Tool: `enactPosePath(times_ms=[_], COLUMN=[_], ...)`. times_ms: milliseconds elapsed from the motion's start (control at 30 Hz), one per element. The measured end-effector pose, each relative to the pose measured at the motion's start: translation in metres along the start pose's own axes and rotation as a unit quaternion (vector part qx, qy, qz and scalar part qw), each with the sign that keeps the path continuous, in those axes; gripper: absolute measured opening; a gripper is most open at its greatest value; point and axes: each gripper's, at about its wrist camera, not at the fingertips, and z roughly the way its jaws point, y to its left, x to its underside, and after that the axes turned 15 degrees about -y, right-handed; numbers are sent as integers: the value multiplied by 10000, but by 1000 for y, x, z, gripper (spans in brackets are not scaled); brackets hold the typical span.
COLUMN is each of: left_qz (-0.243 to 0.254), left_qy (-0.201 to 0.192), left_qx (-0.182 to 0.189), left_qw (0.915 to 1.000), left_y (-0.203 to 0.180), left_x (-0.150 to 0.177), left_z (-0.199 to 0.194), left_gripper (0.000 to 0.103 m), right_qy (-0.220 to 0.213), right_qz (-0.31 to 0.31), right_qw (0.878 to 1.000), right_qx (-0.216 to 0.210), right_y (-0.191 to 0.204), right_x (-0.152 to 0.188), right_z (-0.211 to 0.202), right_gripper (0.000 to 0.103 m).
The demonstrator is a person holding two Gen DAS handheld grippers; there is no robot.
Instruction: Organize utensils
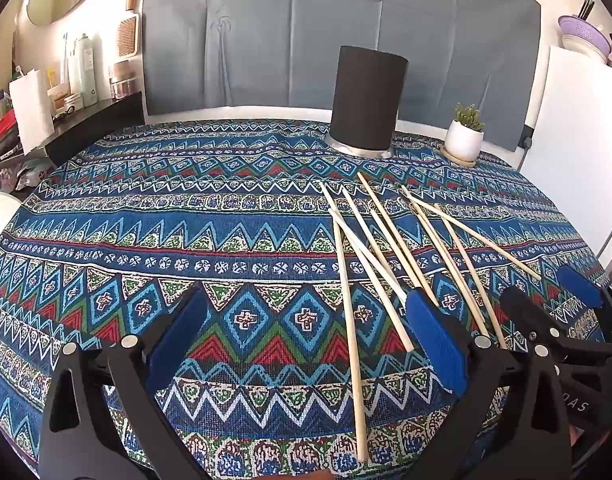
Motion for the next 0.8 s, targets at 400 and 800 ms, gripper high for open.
enactPosePath(times_ms=[400,800], left_qz=[1,60], left_qy=[-10,9], left_qx=[7,-11], left_qw=[10000,10000], left_y=[1,0], left_x=[0,4], left_z=[-1,1], left_gripper=[97,97], right_qy=[-3,-64], right_qz=[-26,-80], right_qw=[10000,9999], right_qx=[1,-38], right_y=[0,2], right_x=[2,-1], right_z=[0,-3], right_gripper=[95,95])
